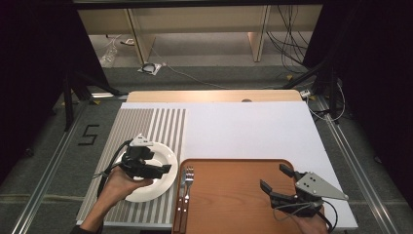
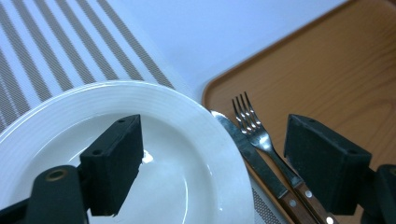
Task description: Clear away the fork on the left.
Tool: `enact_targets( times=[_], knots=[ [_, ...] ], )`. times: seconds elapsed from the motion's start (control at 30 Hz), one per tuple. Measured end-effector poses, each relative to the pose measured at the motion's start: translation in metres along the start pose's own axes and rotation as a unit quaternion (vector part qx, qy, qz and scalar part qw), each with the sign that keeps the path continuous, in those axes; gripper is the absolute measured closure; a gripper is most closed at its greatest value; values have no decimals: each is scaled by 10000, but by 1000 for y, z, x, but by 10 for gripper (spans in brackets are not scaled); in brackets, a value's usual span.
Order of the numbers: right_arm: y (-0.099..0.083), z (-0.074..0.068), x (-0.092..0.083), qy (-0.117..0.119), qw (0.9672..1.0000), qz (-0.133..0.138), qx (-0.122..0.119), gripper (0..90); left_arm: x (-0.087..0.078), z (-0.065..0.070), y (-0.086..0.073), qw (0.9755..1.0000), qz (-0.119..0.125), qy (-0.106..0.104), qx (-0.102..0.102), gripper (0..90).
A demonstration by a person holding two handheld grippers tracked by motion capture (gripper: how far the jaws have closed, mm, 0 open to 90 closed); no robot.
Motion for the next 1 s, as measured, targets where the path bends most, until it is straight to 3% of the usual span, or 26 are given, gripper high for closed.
enact_targets(
  times=[0.2,0.43,1.0],
  knots=[
    [0,-1,0,13,10000,21,-6,215,-7,-16,-7,9988,212,65,-426,186],
    [1,-1,0,15,10000,30,-6,215,-10,-31,-18,9970,272,151,-714,183],
    [0,0,0,10,10000,23,17,216,-16,-60,-44,9876,440,388,-1456,183]
  ],
)
Point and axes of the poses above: each handheld gripper's, and its own axes: x roughly forward along the jaws, y roughly out of its top, z roughly to its right, the point moved 5 cm from there along x, roughly forward along the jaws, and after that the axes turned 10 degrees about -z, right-handed, at the moved point
